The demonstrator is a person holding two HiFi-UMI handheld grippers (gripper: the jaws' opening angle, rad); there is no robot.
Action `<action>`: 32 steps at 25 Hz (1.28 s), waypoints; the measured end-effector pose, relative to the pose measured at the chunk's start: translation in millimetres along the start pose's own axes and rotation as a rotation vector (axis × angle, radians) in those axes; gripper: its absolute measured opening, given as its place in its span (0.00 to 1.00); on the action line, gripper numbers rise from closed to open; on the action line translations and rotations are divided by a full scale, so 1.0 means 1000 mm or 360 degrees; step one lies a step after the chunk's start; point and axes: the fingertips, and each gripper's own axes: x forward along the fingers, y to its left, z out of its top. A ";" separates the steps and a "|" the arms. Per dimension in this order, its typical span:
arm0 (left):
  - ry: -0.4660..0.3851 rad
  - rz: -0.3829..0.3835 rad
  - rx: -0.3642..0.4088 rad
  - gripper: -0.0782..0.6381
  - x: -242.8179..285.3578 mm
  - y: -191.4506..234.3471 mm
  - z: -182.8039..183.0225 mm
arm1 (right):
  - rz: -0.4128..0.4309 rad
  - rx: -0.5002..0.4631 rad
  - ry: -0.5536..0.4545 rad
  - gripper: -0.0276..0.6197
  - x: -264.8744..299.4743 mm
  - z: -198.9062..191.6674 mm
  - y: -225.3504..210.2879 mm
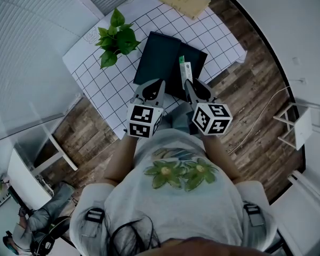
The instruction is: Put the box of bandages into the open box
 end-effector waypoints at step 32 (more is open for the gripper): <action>0.0021 0.0048 -0.0047 0.12 0.008 0.014 -0.005 | -0.0020 0.0042 0.0141 0.18 0.023 -0.025 -0.015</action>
